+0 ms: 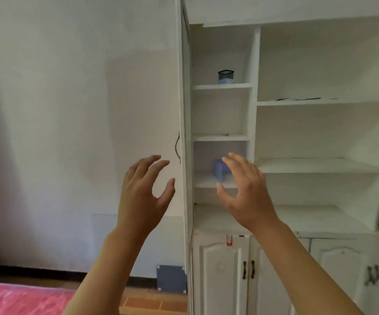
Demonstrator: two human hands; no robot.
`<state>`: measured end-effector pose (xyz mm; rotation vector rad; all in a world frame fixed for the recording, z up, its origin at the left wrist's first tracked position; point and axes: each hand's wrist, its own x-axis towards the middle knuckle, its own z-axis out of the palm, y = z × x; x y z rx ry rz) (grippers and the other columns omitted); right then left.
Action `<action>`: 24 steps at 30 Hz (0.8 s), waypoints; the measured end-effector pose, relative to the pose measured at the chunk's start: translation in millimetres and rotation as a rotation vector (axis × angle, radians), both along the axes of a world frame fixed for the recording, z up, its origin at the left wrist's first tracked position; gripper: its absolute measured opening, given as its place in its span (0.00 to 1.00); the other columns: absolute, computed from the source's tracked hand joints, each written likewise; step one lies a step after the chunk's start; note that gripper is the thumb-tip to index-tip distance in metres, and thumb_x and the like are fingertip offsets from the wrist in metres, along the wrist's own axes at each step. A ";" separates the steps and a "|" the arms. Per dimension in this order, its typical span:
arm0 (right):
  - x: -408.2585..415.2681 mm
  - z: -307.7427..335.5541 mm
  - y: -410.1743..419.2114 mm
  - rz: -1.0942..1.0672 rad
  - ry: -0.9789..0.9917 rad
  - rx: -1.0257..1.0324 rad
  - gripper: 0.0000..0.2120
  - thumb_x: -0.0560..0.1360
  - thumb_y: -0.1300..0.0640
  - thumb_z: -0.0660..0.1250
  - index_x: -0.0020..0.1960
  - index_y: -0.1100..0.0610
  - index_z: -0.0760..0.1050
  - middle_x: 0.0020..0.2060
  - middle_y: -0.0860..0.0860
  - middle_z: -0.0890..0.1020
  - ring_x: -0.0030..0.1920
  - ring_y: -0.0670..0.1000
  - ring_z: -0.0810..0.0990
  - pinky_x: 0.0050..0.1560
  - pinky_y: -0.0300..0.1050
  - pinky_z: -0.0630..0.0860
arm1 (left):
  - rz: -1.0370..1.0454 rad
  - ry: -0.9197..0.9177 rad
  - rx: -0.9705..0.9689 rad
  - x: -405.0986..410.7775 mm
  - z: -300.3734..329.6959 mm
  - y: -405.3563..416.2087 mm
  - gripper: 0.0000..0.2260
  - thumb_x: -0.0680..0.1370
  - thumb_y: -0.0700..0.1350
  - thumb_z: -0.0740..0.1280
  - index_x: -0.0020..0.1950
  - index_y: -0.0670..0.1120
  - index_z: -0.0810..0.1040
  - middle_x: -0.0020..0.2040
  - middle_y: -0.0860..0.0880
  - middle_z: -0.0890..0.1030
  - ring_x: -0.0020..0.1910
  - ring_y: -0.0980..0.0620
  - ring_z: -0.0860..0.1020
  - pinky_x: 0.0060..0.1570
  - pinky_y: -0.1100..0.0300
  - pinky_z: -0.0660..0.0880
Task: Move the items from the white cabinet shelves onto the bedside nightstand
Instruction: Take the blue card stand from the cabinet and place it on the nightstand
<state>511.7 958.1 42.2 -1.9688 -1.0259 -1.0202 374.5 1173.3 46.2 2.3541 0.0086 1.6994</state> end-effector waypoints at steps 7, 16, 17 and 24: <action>29.9 -1.9 3.8 -0.157 0.023 0.009 0.28 0.78 0.45 0.63 0.76 0.52 0.71 0.76 0.49 0.71 0.76 0.52 0.68 0.75 0.54 0.66 | -0.167 0.042 0.047 71.2 -4.1 14.7 0.18 0.80 0.51 0.69 0.68 0.47 0.80 0.68 0.50 0.78 0.68 0.49 0.73 0.67 0.48 0.73; 86.8 -22.5 -25.6 -0.285 0.056 -0.056 0.27 0.78 0.48 0.69 0.75 0.53 0.71 0.76 0.50 0.71 0.75 0.52 0.69 0.75 0.54 0.66 | -0.283 0.115 0.010 158.1 -37.2 -3.2 0.20 0.80 0.54 0.66 0.70 0.47 0.79 0.70 0.49 0.77 0.69 0.47 0.74 0.67 0.44 0.74; 96.7 -24.9 -30.0 -0.289 0.063 -0.062 0.27 0.78 0.48 0.69 0.76 0.52 0.70 0.76 0.50 0.71 0.75 0.52 0.69 0.75 0.53 0.65 | -0.291 0.116 0.009 169.1 -38.6 -7.8 0.20 0.80 0.54 0.66 0.70 0.47 0.79 0.70 0.49 0.77 0.69 0.47 0.74 0.67 0.44 0.74; 181.3 -31.6 -68.6 -0.267 0.068 -0.064 0.27 0.78 0.45 0.64 0.76 0.51 0.70 0.76 0.49 0.70 0.76 0.52 0.68 0.76 0.54 0.66 | -0.283 0.131 -0.016 253.1 -43.8 -49.6 0.21 0.80 0.55 0.65 0.70 0.47 0.79 0.70 0.51 0.77 0.71 0.48 0.73 0.70 0.45 0.73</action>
